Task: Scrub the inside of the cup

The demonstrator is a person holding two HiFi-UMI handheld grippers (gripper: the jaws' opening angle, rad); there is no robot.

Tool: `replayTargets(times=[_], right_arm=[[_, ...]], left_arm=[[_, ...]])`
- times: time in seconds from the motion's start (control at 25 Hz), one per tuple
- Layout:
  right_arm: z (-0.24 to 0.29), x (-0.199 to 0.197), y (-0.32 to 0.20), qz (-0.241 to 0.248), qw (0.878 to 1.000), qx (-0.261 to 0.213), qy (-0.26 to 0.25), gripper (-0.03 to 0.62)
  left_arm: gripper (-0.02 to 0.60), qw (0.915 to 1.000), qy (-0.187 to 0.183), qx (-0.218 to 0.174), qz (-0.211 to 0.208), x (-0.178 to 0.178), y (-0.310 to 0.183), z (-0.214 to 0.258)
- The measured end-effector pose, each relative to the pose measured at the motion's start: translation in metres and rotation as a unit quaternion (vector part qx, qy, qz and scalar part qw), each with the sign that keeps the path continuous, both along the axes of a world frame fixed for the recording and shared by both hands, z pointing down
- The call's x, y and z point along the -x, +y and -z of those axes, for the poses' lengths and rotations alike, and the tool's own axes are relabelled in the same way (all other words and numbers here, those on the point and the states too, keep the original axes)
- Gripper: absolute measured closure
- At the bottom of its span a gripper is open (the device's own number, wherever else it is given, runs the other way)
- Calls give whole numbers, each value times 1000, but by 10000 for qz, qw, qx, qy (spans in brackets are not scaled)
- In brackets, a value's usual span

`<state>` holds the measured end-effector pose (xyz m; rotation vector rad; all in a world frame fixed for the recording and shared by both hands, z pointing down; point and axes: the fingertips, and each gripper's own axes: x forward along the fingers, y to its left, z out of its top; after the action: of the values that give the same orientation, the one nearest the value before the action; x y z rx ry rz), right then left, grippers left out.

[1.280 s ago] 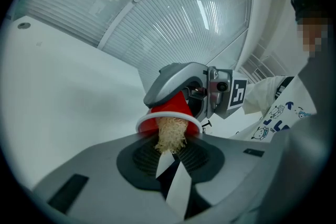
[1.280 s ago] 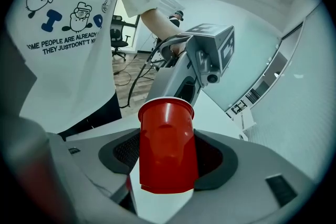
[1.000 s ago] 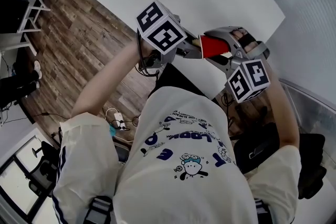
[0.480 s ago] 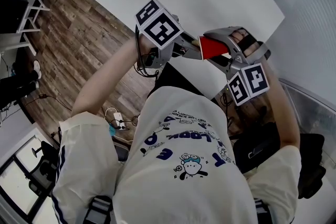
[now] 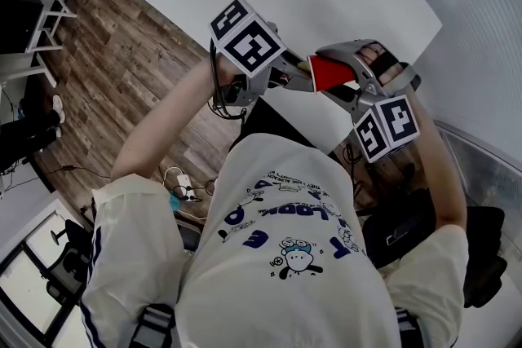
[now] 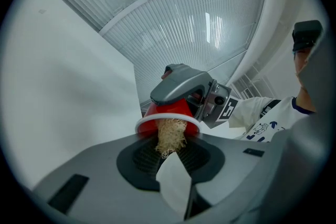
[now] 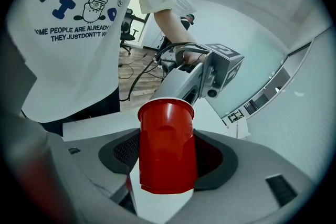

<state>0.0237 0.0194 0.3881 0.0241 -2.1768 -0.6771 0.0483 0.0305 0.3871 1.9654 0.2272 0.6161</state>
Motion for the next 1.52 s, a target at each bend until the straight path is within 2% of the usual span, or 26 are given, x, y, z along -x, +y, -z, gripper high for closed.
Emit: replayTargets(times=[0.44, 0.68, 0.88, 1.2, 1.32, 1.52], right_arm=[[-5, -1, -6, -194, 9994, 289, 9, 306], [-7, 0, -7, -275, 9986, 454, -3, 306], [-9, 0, -7, -368, 9973, 637, -16, 306], [-11, 2, -8, -486, 9947, 898, -72, 306], [-12, 2, -8, -553, 9930, 1039, -133, 306], [-10, 4, -9, -670, 9884, 1344, -243, 306]], left_arm=[[477, 9970, -361, -675, -103, 0, -6, -6], [477, 9889, -659, -1301, -277, 1, -8, -10], [479, 9777, -902, -1839, -458, 1, -9, -12], [480, 9608, -1154, -2432, -661, 5, -12, -14], [480, 9499, -1284, -2746, -763, 5, -12, -14], [480, 9259, -1503, -3325, -977, 8, -14, -13]])
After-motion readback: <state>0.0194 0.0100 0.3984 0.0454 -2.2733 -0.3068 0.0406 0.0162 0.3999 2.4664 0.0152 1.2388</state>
